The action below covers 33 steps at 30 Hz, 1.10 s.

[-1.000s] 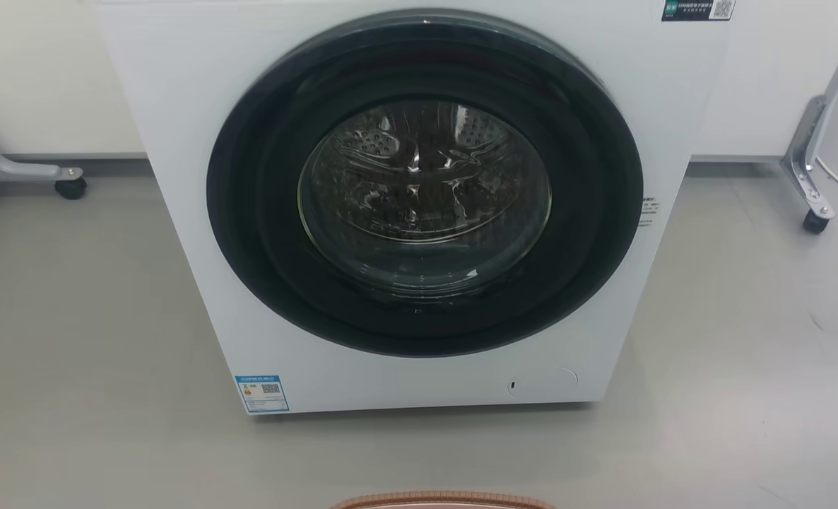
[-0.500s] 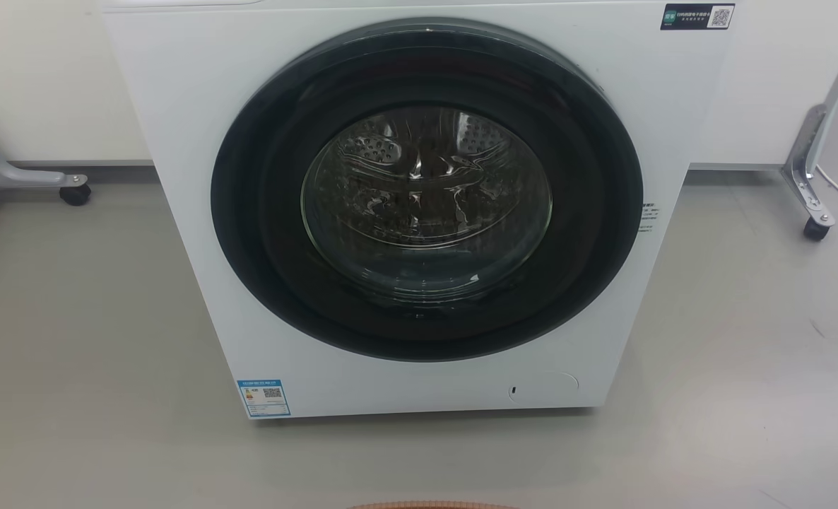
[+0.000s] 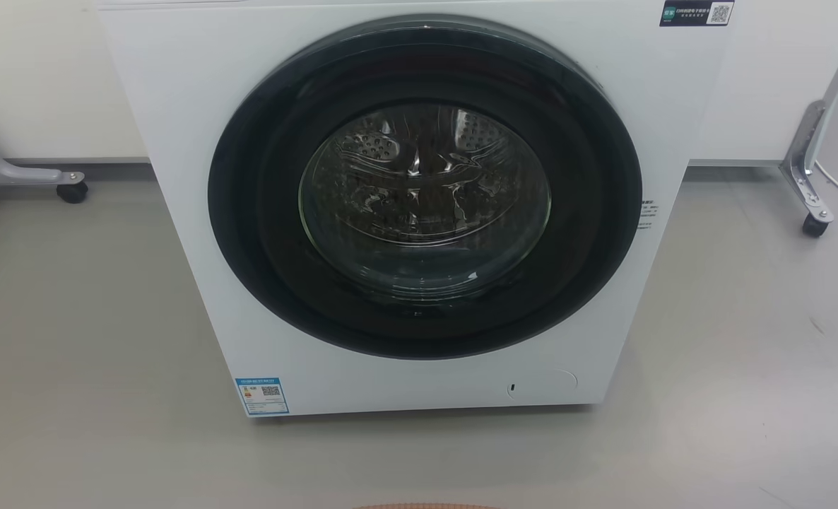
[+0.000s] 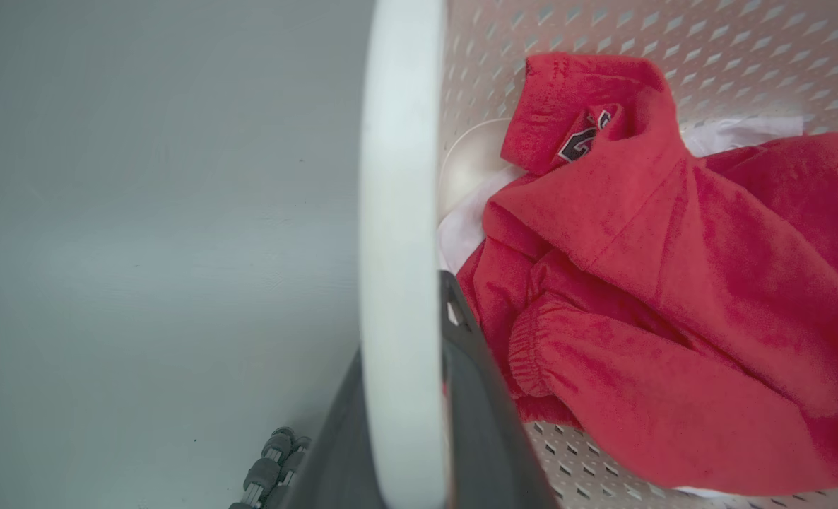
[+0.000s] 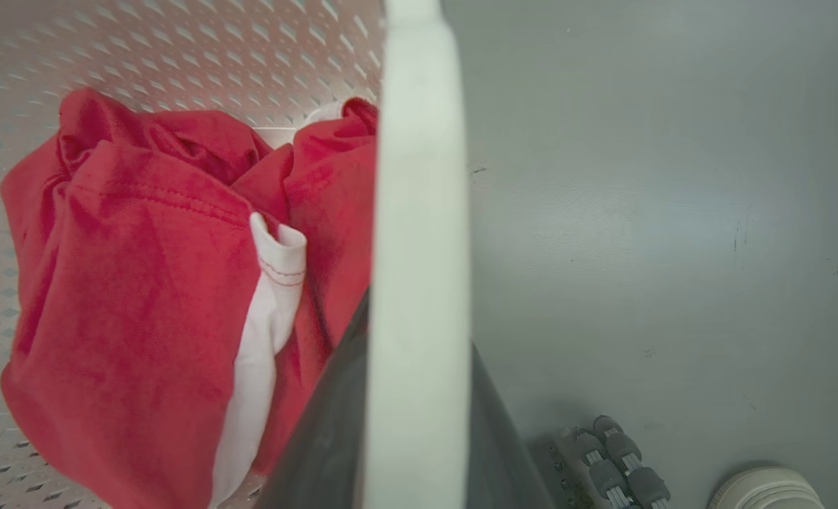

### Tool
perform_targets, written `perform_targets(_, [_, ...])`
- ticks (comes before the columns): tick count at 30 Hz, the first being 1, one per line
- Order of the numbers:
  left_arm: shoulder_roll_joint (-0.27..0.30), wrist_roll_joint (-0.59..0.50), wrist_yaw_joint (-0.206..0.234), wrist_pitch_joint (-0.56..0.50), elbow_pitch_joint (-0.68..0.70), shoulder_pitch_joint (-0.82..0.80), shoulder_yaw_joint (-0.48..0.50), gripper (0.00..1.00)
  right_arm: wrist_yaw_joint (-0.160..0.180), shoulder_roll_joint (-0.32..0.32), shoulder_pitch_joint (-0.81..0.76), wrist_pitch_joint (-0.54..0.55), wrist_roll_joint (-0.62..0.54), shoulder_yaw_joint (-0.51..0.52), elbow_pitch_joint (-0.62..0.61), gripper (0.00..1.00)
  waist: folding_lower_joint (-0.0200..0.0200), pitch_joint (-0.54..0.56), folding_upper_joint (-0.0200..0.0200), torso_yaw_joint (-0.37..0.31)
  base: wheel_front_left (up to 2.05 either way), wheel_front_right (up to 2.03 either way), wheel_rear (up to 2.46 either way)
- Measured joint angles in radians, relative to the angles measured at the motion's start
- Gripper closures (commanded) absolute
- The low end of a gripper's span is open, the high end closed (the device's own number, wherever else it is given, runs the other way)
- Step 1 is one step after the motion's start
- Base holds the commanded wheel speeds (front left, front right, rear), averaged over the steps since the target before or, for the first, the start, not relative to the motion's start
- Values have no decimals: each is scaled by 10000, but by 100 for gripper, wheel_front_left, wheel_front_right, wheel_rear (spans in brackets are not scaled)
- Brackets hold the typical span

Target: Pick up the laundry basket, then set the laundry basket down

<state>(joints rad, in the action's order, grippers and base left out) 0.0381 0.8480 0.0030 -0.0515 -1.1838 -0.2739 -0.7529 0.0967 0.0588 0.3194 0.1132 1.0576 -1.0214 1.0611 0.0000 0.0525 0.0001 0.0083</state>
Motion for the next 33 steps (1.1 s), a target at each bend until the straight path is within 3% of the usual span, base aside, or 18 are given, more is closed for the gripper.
perform_targets(20, [4, 188, 111, 59, 50, -72, -58, 100, 33, 4, 334, -104, 357, -313, 81, 100, 0, -429, 0, -73, 0, 0, 0])
perform_targets(33, [73, 307, 238, 372, 215, -1779, 207, 100, 88, 0, 2394, -499, 267, -219, 357, 100, 1, -1631, 0, -73, 0, 0, 0])
